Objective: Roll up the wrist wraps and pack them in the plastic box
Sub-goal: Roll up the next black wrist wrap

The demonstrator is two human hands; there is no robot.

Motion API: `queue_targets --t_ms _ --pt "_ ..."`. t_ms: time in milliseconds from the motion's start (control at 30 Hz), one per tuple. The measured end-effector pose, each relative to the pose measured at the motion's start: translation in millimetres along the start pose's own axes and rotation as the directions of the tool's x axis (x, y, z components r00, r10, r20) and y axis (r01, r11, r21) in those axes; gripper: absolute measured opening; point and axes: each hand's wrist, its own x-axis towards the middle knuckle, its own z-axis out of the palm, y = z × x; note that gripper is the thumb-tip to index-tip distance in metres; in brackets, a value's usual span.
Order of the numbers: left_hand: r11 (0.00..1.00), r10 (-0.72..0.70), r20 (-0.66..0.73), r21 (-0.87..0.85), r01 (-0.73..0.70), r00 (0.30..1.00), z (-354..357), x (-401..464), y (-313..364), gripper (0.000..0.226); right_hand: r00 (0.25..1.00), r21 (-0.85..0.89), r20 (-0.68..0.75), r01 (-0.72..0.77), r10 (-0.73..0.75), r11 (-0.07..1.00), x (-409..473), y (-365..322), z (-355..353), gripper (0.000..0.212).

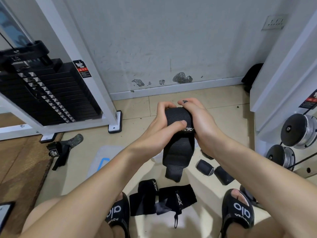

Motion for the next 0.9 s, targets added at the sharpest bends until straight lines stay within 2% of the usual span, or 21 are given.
queue_targets --t_ms 100,200,300,467,600,733,900 --pt "0.999 0.000 -0.018 -0.041 -0.001 1.000 -1 -1 2 0.045 0.998 0.066 0.057 -0.029 0.026 0.997 -2 0 -2 0.014" --pt "0.995 0.028 -0.033 -0.094 -0.031 0.999 -7 1 5 0.056 0.996 0.198 0.069 -0.074 0.062 0.977 -2 -8 -7 0.034" --pt "0.994 0.058 -0.048 -0.095 -0.062 0.997 -9 0 6 0.064 0.996 0.166 0.055 -0.081 0.073 0.983 1 -11 -9 0.049" --pt "0.996 0.042 -0.003 -0.074 -0.042 0.999 -3 1 4 0.059 0.992 0.169 0.039 -0.122 0.117 0.978 -4 -10 -4 0.032" --pt "0.991 0.057 -0.002 -0.125 -0.056 0.998 1 1 4 0.043 0.999 0.076 0.027 -0.026 0.024 0.997 -2 -8 -6 0.019" --pt "0.997 0.035 -0.059 -0.073 -0.039 0.998 4 4 -1 0.037 0.998 0.012 0.050 0.049 -0.049 0.999 -2 -6 -4 0.023" --pt "0.998 0.012 -0.046 -0.057 -0.015 0.999 4 5 -5 0.040 0.996 -0.053 -0.003 0.085 -0.085 0.995 -1 0 -2 0.026"
